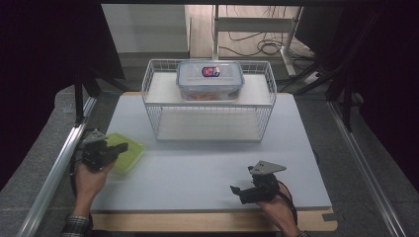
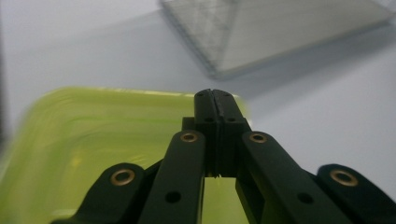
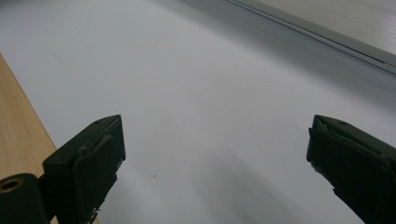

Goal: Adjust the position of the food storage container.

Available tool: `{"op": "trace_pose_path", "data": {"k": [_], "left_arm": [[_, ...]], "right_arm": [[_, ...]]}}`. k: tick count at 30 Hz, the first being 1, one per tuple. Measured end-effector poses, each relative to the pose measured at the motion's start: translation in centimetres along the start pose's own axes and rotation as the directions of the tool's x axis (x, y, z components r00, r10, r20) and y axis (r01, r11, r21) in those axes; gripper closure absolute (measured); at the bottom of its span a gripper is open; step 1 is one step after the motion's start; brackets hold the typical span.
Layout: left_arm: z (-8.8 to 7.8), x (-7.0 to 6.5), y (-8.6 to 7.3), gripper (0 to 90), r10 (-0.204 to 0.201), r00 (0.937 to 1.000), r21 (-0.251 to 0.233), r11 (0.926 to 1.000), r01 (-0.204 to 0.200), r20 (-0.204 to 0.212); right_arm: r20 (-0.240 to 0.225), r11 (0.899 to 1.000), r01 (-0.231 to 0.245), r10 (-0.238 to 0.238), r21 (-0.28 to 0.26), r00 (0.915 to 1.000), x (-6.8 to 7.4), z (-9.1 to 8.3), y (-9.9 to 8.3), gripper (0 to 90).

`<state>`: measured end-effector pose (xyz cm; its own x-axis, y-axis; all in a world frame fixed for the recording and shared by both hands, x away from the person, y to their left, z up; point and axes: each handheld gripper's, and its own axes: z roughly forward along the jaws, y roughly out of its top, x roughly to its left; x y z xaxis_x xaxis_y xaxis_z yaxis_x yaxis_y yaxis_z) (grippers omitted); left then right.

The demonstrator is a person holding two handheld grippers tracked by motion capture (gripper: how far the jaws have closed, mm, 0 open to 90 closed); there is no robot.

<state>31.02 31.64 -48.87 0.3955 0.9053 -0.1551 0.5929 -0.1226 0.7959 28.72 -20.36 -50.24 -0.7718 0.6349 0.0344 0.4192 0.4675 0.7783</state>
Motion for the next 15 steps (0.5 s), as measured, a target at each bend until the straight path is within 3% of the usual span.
{"op": "trace_pose_path", "data": {"k": [3,7,10,13,15], "left_arm": [[-0.3,2.1,-0.3,89.9,-0.037,0.9972,-0.017,0.9992,0.036,-0.066],[-0.4,4.3,-0.3,89.9,-0.064,0.9882,-0.034,0.9976,0.060,-0.139],[-0.1,5.6,-0.2,89.9,-0.070,0.9786,-0.030,0.9974,0.066,-0.193],[0.5,6.5,-0.1,89.9,-0.068,0.9634,-0.018,0.9977,0.066,-0.259],[0.9,7.0,-0.3,89.9,-0.080,0.9577,-0.007,0.9967,0.081,-0.276]], "right_arm": [[-0.004,1.000,0.005,-0.005,0.005,1.0000,0.1,0.1,0.0,4.9],[-0.004,1.000,0.008,-0.008,0.010,1.0000,0.1,0.3,0.0,5.3],[-0.003,1.000,0.012,-0.012,0.017,0.9999,0.1,0.5,0.1,5.5],[-0.002,1.000,0.017,-0.017,0.021,0.9999,0.1,0.6,0.1,5.6],[0.001,1.000,0.021,-0.021,0.023,0.9998,0.1,0.6,0.1,5.7]]}}
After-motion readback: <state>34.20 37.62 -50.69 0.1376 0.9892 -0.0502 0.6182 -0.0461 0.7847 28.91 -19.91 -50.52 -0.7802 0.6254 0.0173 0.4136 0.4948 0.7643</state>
